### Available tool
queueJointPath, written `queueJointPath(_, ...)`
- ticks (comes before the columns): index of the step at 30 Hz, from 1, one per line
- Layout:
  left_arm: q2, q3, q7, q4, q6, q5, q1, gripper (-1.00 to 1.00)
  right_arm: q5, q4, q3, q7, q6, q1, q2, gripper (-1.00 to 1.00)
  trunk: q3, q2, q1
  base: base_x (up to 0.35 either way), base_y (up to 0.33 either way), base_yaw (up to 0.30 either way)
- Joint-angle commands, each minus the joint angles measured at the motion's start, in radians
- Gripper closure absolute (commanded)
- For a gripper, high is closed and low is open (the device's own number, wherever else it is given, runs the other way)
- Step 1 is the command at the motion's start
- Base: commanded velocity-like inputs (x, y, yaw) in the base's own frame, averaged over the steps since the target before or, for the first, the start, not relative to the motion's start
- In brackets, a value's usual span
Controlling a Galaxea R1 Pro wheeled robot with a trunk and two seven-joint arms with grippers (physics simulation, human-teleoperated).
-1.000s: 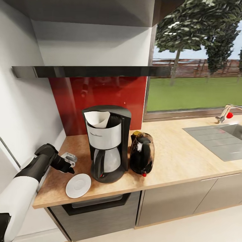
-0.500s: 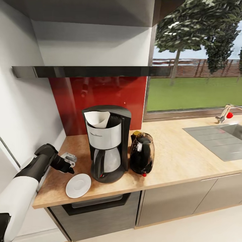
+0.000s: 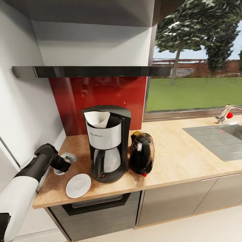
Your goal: Set up a coffee station on the kitchen countertop: keep the coffee maker on the countertop, move the bottle of coffee from the kitchen shelf to the counter next to the coffee maker, place a paper coffee filter on top of the coffee maker, put the saucer next to the coffee maker with the coffee cup on the saucer, and place the electric kettle next to the coffee maker.
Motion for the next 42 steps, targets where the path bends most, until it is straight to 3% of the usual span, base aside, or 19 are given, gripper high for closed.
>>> queueJointPath(1,0.001,-0.001,-0.01,-0.001,0.0,-0.016,0.0,1.0,-0.01,-0.002,0.008,0.003,0.006,0.0,-0.001,-1.0,-0.002,-0.001,0.0,0.0,0.0,0.0)
queueJointPath(36,-0.002,-0.011,-0.034,-0.015,0.004,-0.011,-0.007,1.0,-0.014,-0.005,0.008,0.004,0.006,0.0,0.003,-1.0,-0.002,-0.001,0.0,0.0,0.0,0.0)
queueJointPath(39,-0.001,-0.042,-0.063,-0.017,0.001,-0.012,-0.014,1.0,-0.015,-0.006,0.008,0.003,0.005,0.0,0.004,-1.0,-0.002,-0.001,0.0,0.0,0.0,0.0)
queueJointPath(42,0.003,-0.106,-0.125,-0.018,-0.004,-0.014,-0.021,1.0,-0.015,-0.007,0.008,0.002,0.004,0.0,0.004,-1.0,-0.002,-0.001,0.0,0.0,0.0,0.0)
